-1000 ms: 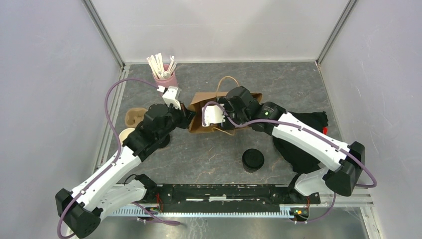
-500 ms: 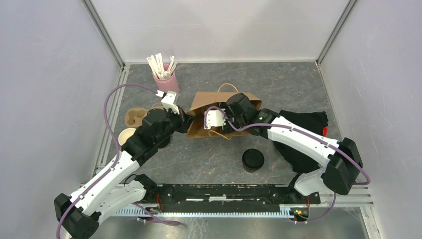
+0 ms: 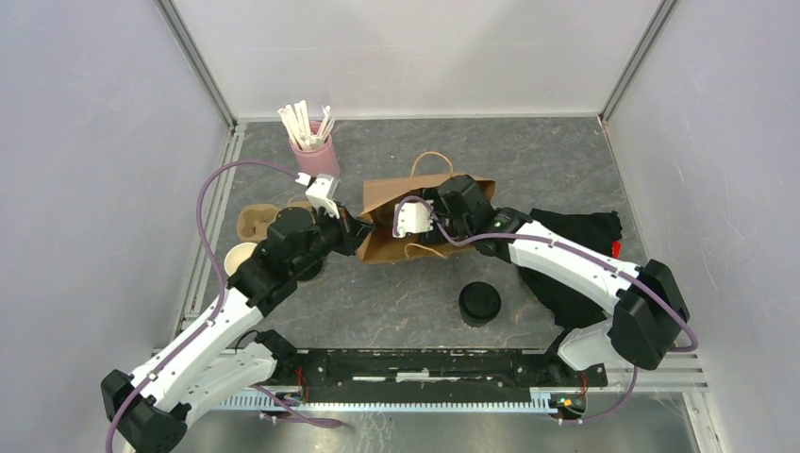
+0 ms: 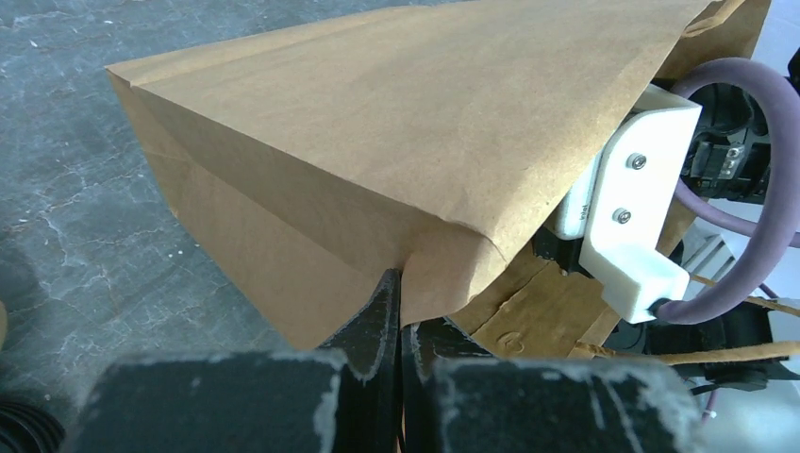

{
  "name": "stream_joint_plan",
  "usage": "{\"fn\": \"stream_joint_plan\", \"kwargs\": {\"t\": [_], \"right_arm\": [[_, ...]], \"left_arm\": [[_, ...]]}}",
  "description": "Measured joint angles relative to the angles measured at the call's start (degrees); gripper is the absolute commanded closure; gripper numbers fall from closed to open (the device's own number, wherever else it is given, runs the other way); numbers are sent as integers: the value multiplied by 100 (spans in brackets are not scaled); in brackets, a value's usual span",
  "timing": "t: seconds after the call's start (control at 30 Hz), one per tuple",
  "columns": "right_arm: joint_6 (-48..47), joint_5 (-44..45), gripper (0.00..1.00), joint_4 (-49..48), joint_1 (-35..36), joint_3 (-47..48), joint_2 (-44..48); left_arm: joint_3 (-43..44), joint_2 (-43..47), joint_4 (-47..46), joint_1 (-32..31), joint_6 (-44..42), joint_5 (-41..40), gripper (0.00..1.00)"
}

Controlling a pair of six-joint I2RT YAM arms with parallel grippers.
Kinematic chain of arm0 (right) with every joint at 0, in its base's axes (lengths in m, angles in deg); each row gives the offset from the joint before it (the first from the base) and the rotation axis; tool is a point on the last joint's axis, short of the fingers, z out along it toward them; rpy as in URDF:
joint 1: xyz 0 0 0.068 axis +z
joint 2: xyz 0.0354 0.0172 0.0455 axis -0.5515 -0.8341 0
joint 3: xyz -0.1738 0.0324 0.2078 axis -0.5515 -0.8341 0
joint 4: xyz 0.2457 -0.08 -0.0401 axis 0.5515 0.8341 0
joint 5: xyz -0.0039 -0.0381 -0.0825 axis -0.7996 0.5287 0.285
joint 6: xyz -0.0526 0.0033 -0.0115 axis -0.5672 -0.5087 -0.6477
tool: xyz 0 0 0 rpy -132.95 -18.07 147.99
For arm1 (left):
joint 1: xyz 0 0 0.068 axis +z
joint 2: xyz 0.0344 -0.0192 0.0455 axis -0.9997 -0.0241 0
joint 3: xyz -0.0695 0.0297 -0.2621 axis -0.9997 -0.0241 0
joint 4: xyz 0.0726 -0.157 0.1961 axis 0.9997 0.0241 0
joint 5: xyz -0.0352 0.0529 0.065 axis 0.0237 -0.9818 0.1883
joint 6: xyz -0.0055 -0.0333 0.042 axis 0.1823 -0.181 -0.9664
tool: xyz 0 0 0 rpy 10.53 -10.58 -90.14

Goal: Pack the takeout coffee

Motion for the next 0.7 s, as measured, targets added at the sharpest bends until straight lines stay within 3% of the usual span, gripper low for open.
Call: {"fn": "stream_joint_plan", "kwargs": {"t": [0.7], "right_arm": [[-570, 306, 95, 844, 341, 778, -474]], "left_arm": [[68, -120, 13, 0, 72, -13, 98]]}}
